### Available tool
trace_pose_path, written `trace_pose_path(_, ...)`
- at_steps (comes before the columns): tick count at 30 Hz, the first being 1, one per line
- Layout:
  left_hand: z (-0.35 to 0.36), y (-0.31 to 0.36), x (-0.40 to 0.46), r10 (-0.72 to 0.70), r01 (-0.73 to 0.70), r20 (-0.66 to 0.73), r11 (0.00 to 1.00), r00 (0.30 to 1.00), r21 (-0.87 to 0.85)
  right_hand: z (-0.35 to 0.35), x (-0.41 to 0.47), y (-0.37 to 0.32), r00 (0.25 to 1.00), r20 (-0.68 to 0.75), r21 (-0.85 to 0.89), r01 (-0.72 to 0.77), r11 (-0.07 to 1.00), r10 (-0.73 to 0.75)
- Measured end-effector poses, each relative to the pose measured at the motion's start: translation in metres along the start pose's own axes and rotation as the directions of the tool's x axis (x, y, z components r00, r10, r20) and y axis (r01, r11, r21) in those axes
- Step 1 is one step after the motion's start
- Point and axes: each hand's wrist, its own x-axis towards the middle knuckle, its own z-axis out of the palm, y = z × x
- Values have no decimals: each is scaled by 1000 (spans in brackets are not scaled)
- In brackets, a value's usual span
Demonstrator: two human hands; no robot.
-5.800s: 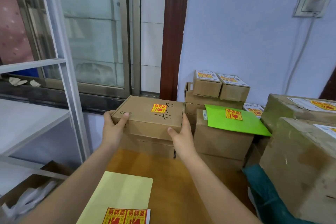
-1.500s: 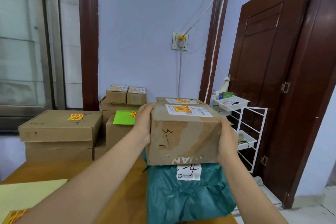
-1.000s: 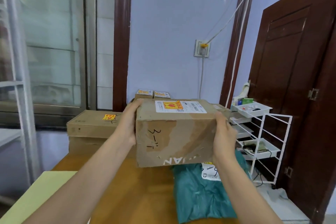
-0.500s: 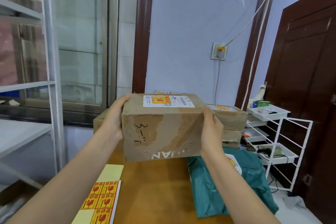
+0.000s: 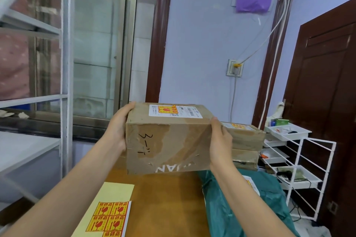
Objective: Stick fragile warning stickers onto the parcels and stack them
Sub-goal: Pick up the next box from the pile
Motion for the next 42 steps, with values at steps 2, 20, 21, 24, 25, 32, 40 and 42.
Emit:
trace_pose_path(2,0,-3,2,-4,4,-7,1000,1000,6,1,3,4,1000,-13,-11,-13,1000,13)
trace_pose_path(20,-48,-16,68,-70,70,-51,998,996,8,55,35,48,995,-3,-20,-102,995,102)
trace_pose_path(21,-51,-15,71,-70,71,-53,997,996,9,60,36,50,994,7,-21,-106,994,106)
trace_pose_path(24,-63,-11,81,-50,51,-62,998,997,20,75,38,57,992,25,-18,-121,992,121)
trace_pose_path(25,-68,-10,85,-41,42,-73,999,996,18,79,39,59,991,30,-15,-127,992,127)
trace_pose_path(32,-100,-9,105,-61,62,-173,998,983,2,119,45,75,991,65,-43,-113,993,115)
trace_pose_path(40,-140,8,131,-101,96,-241,995,965,-31,162,55,90,982,147,-12,-119,993,120)
trace_pose_path(42,-144,15,142,-60,54,-270,998,961,-29,171,61,93,980,170,11,-108,994,105)
